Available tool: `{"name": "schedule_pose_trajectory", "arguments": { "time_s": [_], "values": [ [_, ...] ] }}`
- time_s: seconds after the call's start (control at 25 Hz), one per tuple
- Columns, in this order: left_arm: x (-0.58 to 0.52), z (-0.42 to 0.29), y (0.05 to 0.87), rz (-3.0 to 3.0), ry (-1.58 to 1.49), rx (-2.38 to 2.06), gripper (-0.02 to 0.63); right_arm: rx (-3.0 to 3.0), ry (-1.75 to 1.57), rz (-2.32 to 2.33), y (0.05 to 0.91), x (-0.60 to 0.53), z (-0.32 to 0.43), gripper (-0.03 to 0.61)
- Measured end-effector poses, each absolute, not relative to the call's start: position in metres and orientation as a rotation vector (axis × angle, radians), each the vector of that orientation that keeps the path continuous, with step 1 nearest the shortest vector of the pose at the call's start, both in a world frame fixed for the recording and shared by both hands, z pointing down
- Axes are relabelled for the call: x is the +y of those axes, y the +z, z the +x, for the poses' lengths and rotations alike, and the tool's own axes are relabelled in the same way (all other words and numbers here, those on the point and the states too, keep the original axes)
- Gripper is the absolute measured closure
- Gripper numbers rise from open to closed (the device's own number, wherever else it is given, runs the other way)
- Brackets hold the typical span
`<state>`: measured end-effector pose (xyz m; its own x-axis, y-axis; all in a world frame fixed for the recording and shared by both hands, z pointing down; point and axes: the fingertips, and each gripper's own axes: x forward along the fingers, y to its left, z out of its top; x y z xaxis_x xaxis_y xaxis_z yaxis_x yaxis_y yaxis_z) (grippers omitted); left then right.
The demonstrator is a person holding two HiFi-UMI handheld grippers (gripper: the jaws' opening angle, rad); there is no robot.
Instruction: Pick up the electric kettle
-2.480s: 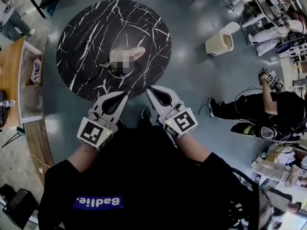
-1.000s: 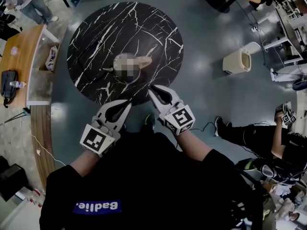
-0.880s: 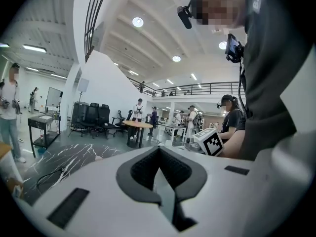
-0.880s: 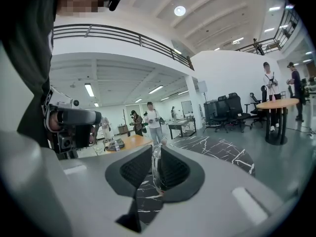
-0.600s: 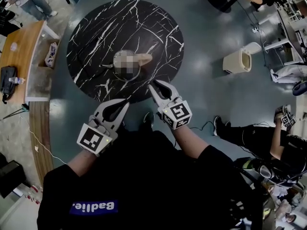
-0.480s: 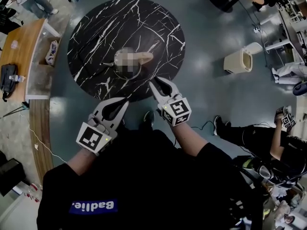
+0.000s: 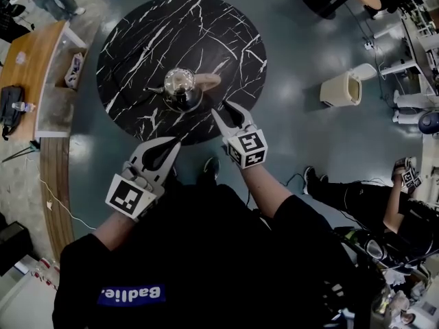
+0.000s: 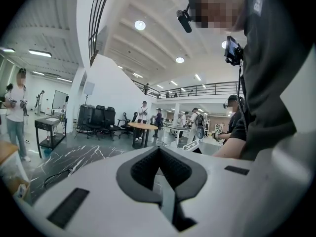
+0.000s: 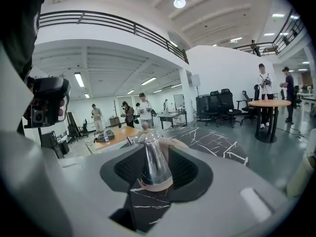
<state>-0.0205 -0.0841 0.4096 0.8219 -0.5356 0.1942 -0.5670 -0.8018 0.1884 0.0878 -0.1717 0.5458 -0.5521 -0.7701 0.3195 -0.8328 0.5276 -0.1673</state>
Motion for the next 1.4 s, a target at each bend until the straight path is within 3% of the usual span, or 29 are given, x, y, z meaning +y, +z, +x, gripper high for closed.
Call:
{"name": "schedule_pose_trajectory", "arguments": {
  "time_s": [0.64,1.4],
  "values": [
    [-0.103,-0.029,0.409,2.759,0.161,-0.904,0.607,-2.437,0.536,1.4,0.602,-0.215,0.093,0.396],
    [-0.117,-0.048,0.428,2.702,0.238,-0.911,0.607,-2.276,0.474,1.482,0.645,-0.27,0.104,0.391]
  ]
}}
